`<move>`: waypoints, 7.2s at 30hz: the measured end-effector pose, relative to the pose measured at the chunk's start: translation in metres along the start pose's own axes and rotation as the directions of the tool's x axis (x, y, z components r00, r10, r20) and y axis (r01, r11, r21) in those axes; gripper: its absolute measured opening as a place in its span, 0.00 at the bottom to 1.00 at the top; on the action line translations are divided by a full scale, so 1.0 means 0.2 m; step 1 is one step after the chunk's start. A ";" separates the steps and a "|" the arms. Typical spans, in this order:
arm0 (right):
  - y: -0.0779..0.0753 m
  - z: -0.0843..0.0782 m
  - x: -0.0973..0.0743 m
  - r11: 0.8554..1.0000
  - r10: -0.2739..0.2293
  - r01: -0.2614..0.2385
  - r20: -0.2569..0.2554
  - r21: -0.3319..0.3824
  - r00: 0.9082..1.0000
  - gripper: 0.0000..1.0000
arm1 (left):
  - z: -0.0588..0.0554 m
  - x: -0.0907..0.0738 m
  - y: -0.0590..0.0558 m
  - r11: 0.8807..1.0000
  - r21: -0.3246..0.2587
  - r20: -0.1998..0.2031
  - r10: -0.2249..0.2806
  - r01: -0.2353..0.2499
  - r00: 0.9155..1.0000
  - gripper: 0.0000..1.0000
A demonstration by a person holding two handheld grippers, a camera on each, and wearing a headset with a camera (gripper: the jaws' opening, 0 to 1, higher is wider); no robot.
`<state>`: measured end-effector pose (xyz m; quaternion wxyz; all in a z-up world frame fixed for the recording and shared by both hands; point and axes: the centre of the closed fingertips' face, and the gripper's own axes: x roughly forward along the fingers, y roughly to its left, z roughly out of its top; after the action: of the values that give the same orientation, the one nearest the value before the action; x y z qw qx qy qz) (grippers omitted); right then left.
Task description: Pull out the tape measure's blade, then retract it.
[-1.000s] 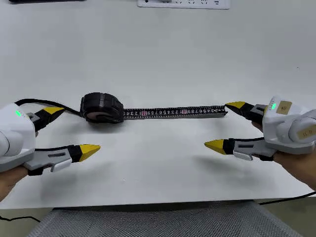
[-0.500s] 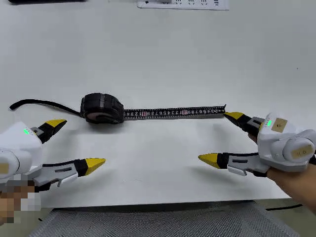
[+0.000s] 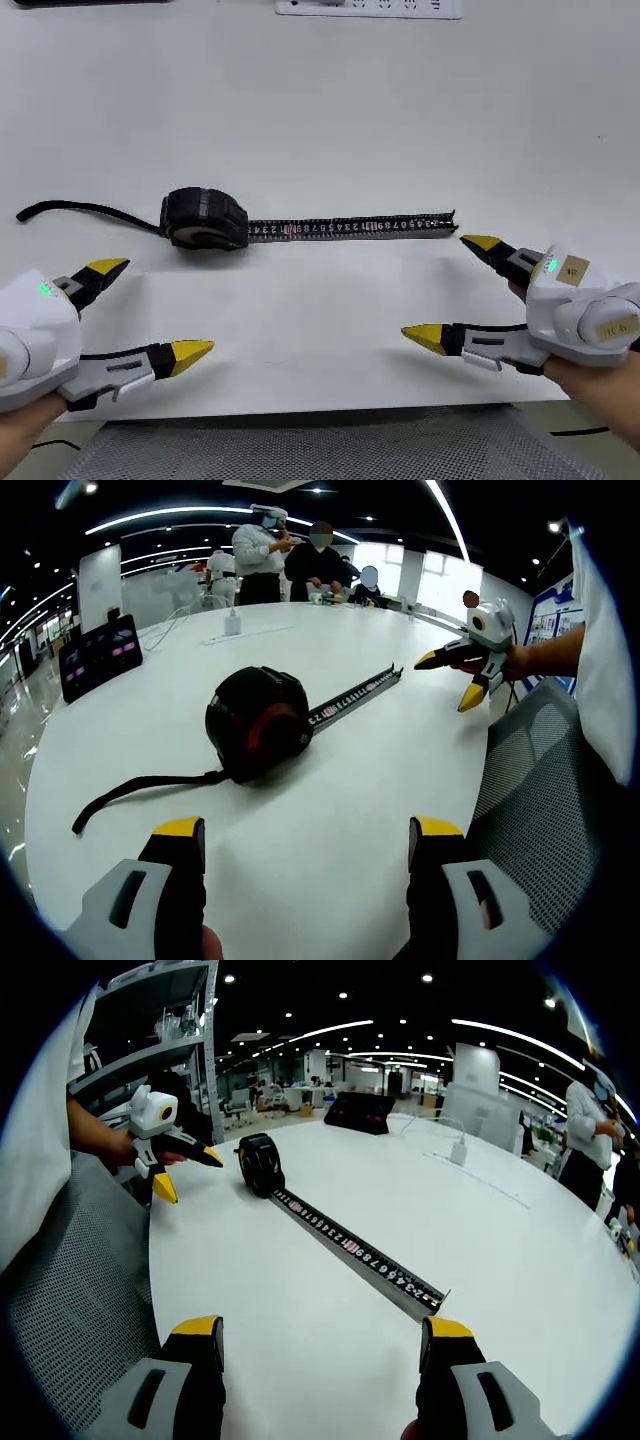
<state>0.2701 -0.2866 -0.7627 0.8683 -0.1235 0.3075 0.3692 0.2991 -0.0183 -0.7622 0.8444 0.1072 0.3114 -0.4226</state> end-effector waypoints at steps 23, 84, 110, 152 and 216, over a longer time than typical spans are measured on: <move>0.04 -0.03 -0.06 1.000 -0.002 0.003 -0.008 0.027 1.000 0.81 | 0.01 -0.06 0.00 1.000 -0.015 0.002 -0.005 0.005 1.000 0.81; 0.03 -0.03 -0.06 1.000 -0.008 0.009 -0.008 0.026 1.000 0.81 | 0.13 0.10 0.08 0.988 -0.115 -0.008 0.107 -0.107 0.994 0.81; 0.02 -0.04 -0.06 0.999 -0.014 0.014 -0.006 0.039 1.000 0.80 | 0.24 0.25 0.07 0.982 -0.157 0.034 0.107 -0.100 0.994 0.79; -0.27 0.05 0.00 0.989 0.066 -0.075 -0.073 -0.127 0.995 0.57 | 0.30 0.33 0.19 0.873 -0.357 -0.009 0.353 -0.333 0.935 0.71; -0.42 -0.02 0.12 0.904 0.219 -0.298 -0.267 -0.307 0.939 0.15 | 0.29 0.35 0.26 0.830 -0.405 -0.029 0.408 -0.384 0.912 0.62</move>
<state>0.3416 -0.3339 -0.7825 0.7357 -0.2717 0.3489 0.5130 0.3957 -0.0573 -0.7638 0.9259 -0.0188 0.3376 -0.1682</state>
